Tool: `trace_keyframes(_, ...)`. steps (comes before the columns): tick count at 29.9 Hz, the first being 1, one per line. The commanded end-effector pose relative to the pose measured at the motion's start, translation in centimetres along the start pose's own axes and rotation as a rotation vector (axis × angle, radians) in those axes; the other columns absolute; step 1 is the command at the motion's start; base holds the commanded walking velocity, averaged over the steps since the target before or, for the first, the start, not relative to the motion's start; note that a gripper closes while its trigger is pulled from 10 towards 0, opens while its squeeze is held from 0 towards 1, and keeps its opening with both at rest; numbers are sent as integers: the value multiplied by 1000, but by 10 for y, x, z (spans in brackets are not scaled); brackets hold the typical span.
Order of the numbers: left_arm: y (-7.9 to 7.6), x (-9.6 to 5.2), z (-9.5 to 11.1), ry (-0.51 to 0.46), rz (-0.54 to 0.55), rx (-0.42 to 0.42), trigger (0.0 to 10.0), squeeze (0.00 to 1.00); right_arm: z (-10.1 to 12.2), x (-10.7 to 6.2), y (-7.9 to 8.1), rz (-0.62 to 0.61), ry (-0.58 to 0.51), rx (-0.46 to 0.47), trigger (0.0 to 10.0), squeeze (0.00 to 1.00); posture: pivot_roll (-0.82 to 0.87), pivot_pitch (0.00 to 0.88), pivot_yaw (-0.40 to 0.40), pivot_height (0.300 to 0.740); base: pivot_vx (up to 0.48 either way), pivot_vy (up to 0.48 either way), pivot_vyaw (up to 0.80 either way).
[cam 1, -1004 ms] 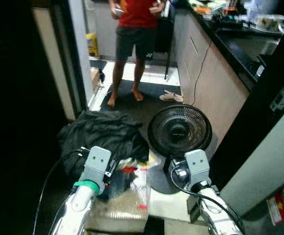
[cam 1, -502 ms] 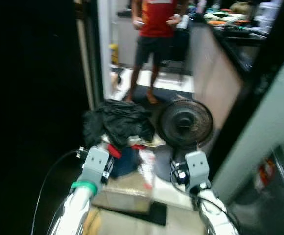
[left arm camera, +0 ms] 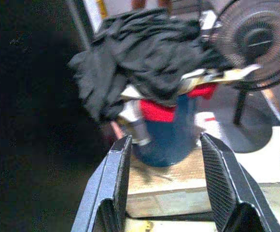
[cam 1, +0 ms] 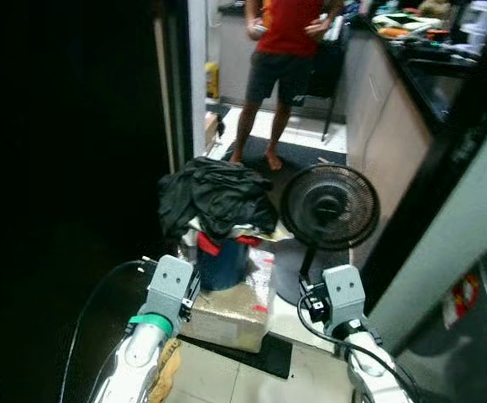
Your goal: Clothes washing
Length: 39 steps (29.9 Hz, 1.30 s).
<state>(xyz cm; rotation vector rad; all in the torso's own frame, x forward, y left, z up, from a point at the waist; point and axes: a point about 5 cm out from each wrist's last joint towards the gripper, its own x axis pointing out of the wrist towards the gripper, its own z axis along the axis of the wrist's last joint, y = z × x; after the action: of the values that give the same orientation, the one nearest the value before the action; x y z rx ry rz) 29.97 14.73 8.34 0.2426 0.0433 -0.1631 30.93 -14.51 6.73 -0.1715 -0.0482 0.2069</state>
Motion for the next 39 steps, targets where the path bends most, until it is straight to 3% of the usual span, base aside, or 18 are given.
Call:
trace_keyframes(1, -4, 2, 2, -3, -6, 0, 10000, 0, -5, -3, -4, -11, 22, -7, 10000, 0, -14, 0, -15, 740, 472, 0, 0)
trace_keyframes(32, -4, 1, 0, 3, -5, 7, 10000, 0, -7, -4, -4, -9, 36, -11, 10000, 0, -9, 0, -15, 740, 456, 0, 0)
trace_keyframes(39, -3, 1, 0, 3, -7, 4, 10000, 0, -7, -4, -4, -10, 35, -11, 10000, 0, -7, 0, -12, 740, 203, 0, 0)
